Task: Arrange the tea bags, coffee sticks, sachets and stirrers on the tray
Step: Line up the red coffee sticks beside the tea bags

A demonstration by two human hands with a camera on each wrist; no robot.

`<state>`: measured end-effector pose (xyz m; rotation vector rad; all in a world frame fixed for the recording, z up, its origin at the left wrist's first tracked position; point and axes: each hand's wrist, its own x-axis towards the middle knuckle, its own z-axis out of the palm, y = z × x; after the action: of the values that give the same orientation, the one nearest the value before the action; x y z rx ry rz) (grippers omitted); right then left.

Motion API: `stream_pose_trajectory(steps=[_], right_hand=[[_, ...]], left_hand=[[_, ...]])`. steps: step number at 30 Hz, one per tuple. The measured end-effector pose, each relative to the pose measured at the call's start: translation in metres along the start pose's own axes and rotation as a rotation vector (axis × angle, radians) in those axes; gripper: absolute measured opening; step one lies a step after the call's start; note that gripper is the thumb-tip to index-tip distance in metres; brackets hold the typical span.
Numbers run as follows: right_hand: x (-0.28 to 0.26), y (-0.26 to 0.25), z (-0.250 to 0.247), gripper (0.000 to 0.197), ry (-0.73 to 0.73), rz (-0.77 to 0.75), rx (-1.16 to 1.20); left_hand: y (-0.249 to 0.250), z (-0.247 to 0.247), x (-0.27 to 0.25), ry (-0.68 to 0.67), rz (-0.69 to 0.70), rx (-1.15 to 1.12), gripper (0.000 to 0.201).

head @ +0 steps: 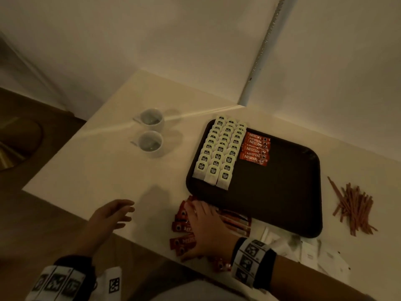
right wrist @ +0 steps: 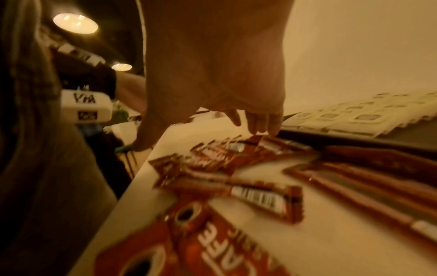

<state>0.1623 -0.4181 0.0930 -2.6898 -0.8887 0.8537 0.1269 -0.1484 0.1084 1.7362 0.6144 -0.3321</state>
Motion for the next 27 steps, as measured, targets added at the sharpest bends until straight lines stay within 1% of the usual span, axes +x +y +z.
stream_pose_trajectory(steps=[3,5,7,10,12,14,17,18,21,24,26,27], right_hand=[[0.010,-0.003,0.018,0.127,-0.053,0.068,-0.075],[0.017,-0.003,0.026,0.122,-0.057,0.082,-0.088],[0.021,-0.005,0.029,0.110,-0.029,0.069,-0.111],[0.027,-0.001,0.029,0.082,0.041,0.034,-0.103],[0.031,0.002,0.026,0.072,0.084,0.010,-0.092],[0.035,0.004,0.024,0.063,0.086,0.003,-0.091],[0.043,0.003,0.023,0.048,0.158,-0.055,-0.161],[0.046,0.003,0.022,0.046,0.184,-0.066,-0.183],[0.049,-0.001,0.012,0.046,0.136,-0.060,-0.210],[0.050,-0.004,0.000,0.041,0.152,-0.058,-0.203],[0.045,-0.008,-0.013,0.039,0.169,-0.054,-0.125],[0.042,-0.010,-0.023,0.038,0.176,-0.038,-0.040]], left_hand=[[-0.010,-0.009,-0.008,0.019,-0.017,-0.031,0.016],[-0.015,-0.014,-0.014,0.023,-0.018,-0.039,0.017],[-0.018,-0.019,-0.017,0.028,-0.019,-0.038,0.017],[-0.023,-0.024,-0.018,0.034,-0.026,-0.041,0.018],[-0.026,-0.028,-0.018,0.038,-0.021,-0.036,0.017],[-0.026,-0.030,-0.018,0.039,-0.019,-0.038,0.018],[-0.024,-0.029,-0.017,0.040,-0.005,-0.062,0.018],[-0.022,-0.028,-0.017,0.036,0.003,-0.067,0.018],[-0.019,-0.027,-0.015,0.024,0.020,-0.065,0.018],[-0.010,-0.025,-0.012,0.003,0.034,-0.067,0.017],[0.002,-0.021,-0.009,-0.015,0.067,-0.059,0.017],[0.010,-0.018,-0.007,-0.025,0.085,-0.054,0.017]])
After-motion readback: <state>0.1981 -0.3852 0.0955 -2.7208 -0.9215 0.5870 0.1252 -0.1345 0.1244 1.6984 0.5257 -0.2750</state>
